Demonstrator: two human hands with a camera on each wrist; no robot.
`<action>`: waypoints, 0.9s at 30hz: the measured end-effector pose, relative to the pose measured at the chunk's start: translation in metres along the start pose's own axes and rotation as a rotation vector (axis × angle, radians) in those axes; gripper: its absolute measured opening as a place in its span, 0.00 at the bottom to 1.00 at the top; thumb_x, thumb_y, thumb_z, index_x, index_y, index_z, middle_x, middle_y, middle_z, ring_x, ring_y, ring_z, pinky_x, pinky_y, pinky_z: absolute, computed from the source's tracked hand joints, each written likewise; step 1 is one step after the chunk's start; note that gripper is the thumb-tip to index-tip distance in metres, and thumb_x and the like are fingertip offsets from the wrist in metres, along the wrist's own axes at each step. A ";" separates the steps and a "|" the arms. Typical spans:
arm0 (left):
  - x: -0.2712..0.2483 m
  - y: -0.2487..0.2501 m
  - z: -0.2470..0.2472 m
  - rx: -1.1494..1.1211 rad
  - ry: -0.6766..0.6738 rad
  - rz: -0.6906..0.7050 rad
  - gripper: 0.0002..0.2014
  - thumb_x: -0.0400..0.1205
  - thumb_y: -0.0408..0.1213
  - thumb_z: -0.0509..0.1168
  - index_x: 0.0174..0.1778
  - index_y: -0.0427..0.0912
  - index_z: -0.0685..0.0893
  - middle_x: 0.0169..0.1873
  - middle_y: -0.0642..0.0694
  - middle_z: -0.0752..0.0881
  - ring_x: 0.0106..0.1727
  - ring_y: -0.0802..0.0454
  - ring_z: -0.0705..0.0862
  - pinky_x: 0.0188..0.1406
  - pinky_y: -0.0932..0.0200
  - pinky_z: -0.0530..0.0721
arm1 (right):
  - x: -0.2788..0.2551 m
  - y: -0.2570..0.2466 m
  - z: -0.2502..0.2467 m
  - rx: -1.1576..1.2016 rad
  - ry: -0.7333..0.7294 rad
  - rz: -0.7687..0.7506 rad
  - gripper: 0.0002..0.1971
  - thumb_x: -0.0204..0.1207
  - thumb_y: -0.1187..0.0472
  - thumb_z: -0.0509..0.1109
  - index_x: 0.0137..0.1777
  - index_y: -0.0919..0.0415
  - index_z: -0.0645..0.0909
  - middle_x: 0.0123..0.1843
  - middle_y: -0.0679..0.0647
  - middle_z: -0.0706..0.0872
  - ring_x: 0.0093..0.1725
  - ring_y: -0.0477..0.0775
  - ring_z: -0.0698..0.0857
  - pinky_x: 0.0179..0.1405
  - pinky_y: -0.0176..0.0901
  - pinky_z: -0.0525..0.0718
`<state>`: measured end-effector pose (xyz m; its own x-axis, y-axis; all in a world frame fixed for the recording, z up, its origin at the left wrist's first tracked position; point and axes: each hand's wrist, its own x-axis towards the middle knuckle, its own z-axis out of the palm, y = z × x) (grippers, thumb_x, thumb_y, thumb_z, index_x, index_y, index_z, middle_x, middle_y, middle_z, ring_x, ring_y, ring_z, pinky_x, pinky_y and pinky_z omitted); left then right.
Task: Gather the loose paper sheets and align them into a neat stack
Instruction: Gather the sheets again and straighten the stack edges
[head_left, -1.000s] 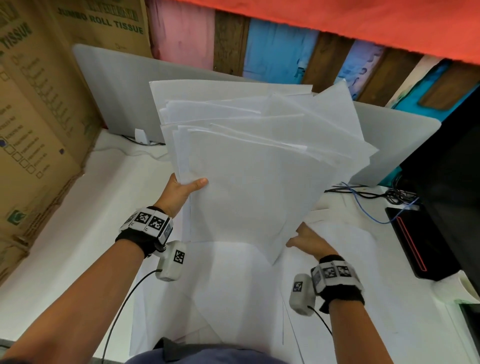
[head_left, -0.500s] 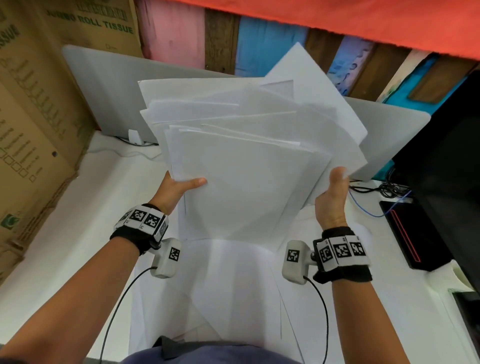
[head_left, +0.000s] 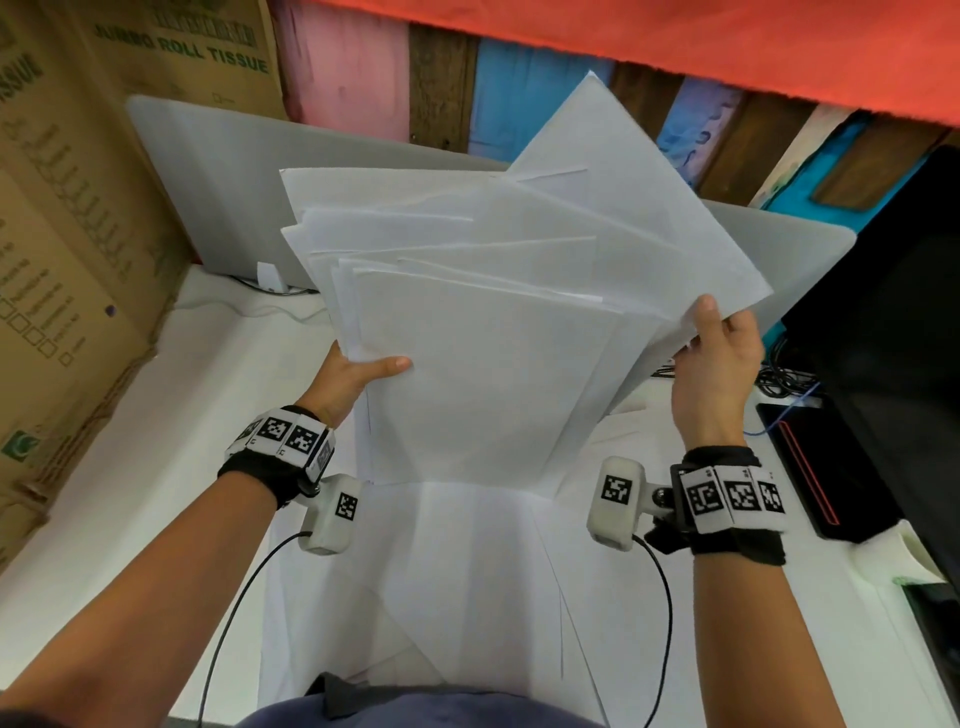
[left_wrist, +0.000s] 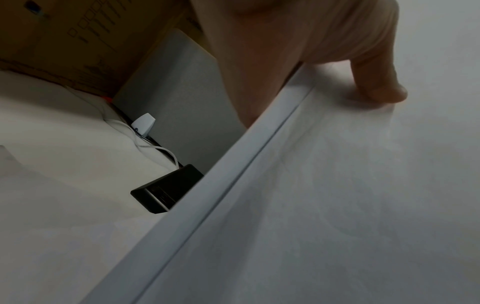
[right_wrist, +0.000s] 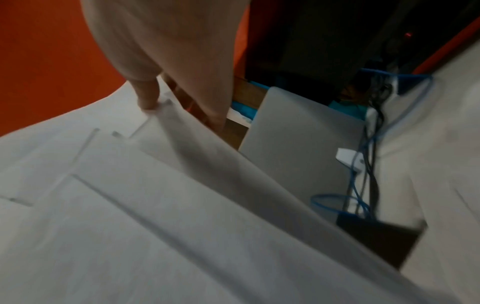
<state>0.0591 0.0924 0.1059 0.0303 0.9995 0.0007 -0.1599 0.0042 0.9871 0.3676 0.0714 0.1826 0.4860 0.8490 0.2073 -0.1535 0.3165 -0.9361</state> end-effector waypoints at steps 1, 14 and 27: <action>0.000 0.000 -0.001 0.007 -0.003 0.003 0.19 0.70 0.20 0.70 0.49 0.48 0.81 0.38 0.58 0.91 0.44 0.62 0.88 0.44 0.67 0.85 | 0.001 -0.003 0.001 -0.048 -0.006 -0.049 0.08 0.83 0.67 0.60 0.54 0.57 0.78 0.49 0.45 0.85 0.49 0.40 0.84 0.50 0.37 0.82; 0.005 -0.006 -0.003 0.100 0.038 -0.062 0.13 0.68 0.30 0.75 0.47 0.44 0.86 0.40 0.54 0.91 0.49 0.54 0.88 0.58 0.54 0.82 | -0.005 -0.007 0.033 -0.187 -0.162 -0.088 0.15 0.86 0.53 0.49 0.47 0.45 0.77 0.46 0.39 0.83 0.47 0.31 0.82 0.52 0.31 0.79; 0.008 -0.003 -0.002 0.067 0.048 -0.040 0.22 0.72 0.27 0.72 0.63 0.37 0.79 0.49 0.49 0.88 0.53 0.53 0.86 0.59 0.57 0.82 | -0.030 0.064 -0.012 -0.261 -0.423 0.267 0.42 0.60 0.55 0.77 0.75 0.61 0.65 0.68 0.53 0.80 0.65 0.48 0.81 0.61 0.39 0.81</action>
<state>0.0577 0.1002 0.1027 -0.0122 0.9989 -0.0446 -0.0935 0.0432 0.9947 0.3538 0.0610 0.1126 0.0642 0.9979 -0.0006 0.0207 -0.0019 -0.9998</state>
